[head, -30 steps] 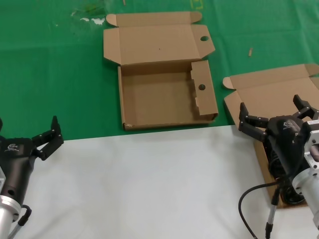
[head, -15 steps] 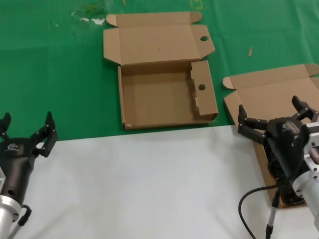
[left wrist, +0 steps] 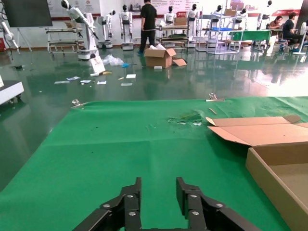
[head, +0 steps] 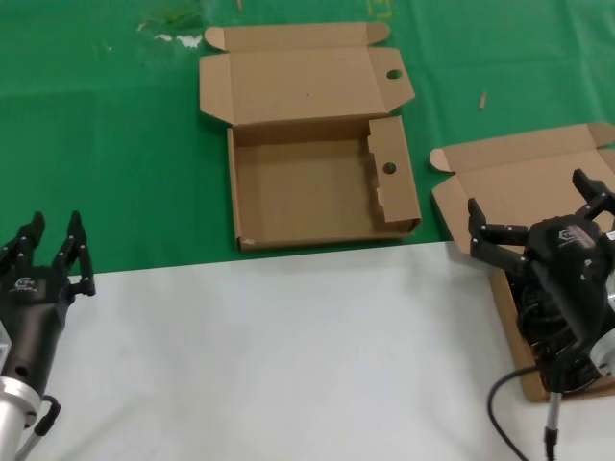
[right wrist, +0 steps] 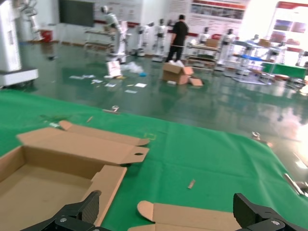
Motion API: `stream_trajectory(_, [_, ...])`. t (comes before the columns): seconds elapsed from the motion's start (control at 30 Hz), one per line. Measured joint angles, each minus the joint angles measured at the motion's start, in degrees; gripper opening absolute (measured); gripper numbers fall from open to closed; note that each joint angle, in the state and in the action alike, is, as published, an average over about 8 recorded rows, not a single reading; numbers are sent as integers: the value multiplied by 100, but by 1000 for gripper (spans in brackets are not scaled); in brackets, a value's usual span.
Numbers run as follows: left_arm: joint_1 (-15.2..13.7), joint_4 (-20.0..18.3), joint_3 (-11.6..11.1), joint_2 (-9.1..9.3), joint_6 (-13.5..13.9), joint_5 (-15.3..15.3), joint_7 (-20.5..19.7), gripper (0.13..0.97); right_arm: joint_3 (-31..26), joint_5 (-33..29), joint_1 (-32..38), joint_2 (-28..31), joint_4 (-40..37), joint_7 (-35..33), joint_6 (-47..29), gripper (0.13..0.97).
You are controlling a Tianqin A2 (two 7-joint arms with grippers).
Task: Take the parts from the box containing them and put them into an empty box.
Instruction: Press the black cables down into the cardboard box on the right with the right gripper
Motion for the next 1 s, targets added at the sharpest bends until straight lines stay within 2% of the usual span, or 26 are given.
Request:
stream_trajectory(0.33, [0,0,0,0,0,1,1,222,-1191,1020,262,2099,341,39,764,966])
stream_trajectory(0.47, [0,0,0,0,0,1,2,195,-1724,1527,552,2847,458,-43,950,966])
stream_trajectory(0.63, [0,0,0,0,0,1,2,150,-2582,2167,1129,3758,544,-196,1019,966])
stream_trajectory(0.73, [0,0,0,0,0,1,2,150,-3141,2510,1555,4207,571,-346,1010,966])
stream_trajectory(1.0, [0,0,0,0,0,1,2,141,-4503,3396,2794,5001,783,-1002,1005,966])
